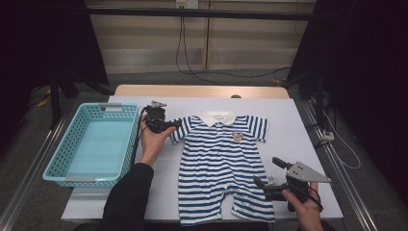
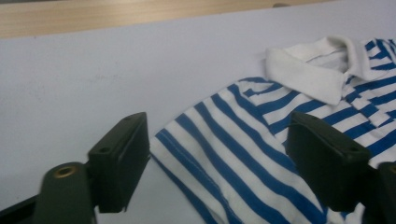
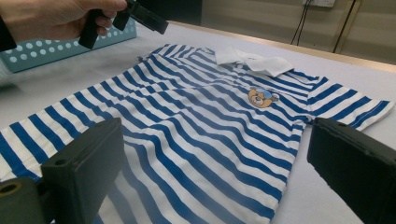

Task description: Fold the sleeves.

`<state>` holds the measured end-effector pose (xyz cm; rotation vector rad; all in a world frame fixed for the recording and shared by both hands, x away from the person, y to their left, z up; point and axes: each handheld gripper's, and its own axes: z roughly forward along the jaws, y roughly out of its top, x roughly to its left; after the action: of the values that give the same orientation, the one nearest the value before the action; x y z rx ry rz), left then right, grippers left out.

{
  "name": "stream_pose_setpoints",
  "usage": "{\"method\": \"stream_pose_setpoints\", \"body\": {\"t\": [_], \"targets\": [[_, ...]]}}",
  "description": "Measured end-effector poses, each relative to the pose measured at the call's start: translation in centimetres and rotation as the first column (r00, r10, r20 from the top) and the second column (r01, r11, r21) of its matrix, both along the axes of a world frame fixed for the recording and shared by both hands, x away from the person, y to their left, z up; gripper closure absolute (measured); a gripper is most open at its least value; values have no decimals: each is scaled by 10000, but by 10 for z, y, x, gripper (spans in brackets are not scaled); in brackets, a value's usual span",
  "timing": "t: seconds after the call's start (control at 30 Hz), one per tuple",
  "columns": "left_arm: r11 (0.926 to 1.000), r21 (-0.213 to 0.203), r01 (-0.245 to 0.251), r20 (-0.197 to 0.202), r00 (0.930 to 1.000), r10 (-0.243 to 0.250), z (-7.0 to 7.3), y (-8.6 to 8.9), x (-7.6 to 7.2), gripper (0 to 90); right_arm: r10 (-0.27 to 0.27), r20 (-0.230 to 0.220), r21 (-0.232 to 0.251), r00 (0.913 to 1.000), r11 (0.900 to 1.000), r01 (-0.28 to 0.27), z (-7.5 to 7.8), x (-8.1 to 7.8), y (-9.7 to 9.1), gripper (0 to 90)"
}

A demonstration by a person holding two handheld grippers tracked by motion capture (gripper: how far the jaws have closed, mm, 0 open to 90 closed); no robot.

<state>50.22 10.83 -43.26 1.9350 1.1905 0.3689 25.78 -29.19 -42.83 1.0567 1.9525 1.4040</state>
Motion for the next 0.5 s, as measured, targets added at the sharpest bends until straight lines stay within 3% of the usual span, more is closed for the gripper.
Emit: {"method": "stream_pose_setpoints", "body": {"t": [0.27, 0.33, 0.5], "targets": [[9992, 404, -59, -656, 9978, 85, -17, 5, 8, 401, 35, -42, -23, 10000, 10000, -35, 0, 0, 1, 38], [9973, 726, 74, -821, 9966, -14, -22, 5, 10, 475, 80, -80, 14, 9999, 10000, -80, -1, 0, 1, 38], [9943, 1061, -32, -619, 9980, 98, -23, 1, 8, 525, 61, -108, 3, 9999, 10000, -61, -1, 0, 1, 38]]}}
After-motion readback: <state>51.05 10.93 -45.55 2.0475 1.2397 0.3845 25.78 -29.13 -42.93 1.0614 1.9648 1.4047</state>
